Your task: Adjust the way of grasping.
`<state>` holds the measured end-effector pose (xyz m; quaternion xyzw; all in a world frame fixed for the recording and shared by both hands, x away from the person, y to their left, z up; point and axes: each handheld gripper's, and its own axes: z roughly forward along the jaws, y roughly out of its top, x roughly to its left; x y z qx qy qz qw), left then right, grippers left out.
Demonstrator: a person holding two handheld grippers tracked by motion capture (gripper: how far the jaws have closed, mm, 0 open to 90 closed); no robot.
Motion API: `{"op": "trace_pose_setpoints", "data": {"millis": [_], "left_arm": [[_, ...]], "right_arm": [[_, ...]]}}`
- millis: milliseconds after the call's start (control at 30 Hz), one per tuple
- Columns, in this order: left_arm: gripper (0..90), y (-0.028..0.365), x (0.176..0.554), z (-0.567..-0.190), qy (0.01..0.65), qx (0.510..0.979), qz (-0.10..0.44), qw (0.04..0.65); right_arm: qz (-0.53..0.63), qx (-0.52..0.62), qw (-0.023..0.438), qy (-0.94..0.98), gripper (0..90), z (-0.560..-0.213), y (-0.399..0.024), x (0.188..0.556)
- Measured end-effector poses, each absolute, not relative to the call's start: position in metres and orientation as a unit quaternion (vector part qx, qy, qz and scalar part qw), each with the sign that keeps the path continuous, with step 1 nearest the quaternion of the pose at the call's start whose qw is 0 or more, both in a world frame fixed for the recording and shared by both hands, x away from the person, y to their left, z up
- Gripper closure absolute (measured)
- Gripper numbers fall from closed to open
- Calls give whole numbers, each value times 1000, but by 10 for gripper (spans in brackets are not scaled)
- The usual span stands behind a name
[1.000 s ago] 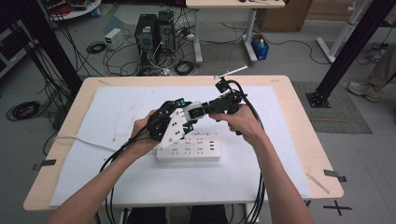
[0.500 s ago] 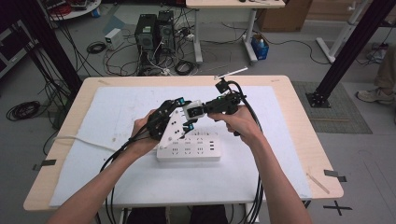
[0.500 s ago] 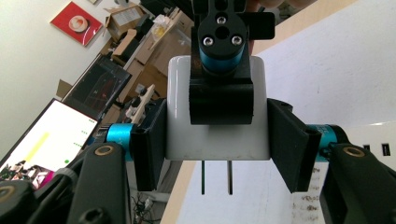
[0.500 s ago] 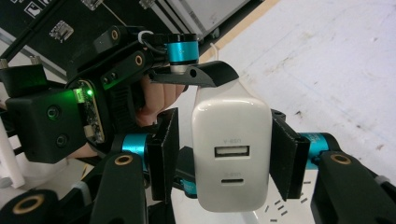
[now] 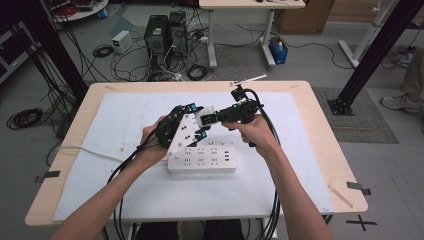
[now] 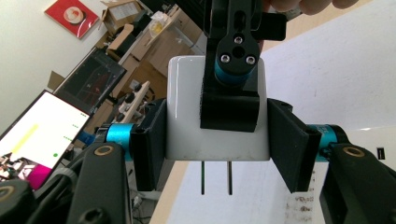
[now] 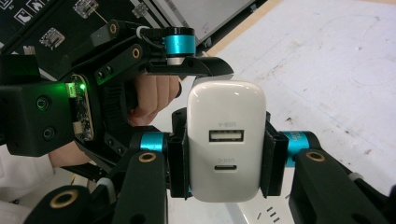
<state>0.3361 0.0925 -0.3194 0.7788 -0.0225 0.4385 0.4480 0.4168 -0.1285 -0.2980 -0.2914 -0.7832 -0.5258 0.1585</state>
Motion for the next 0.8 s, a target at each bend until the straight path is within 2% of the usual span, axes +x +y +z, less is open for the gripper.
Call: {"op": "trace_pose_setpoints", "data": {"millis": [167,200,367,500,633,800], "left_arm": [[407,94,340,-317,-6,785,419,457],[302,94,343,-314,14,793,400,459],[213,98,350,-308,30,818,356,450],[186,101,356,-304,40,838,315,444],[165,108,370,-304,61,872,253,414],[123,119,384,-309,87,889,202,401]], "right_arm": [[-527,-299,155,-780,623,-299,-127,418],[-523,-306,156,-780,624,-299,-128,419],[-516,-318,141,-783,623,-300,-133,421],[-513,-330,125,-782,623,-297,-140,421],[-508,-336,114,-785,623,-295,-146,420],[-485,-334,91,-803,623,-293,-148,418]]}}
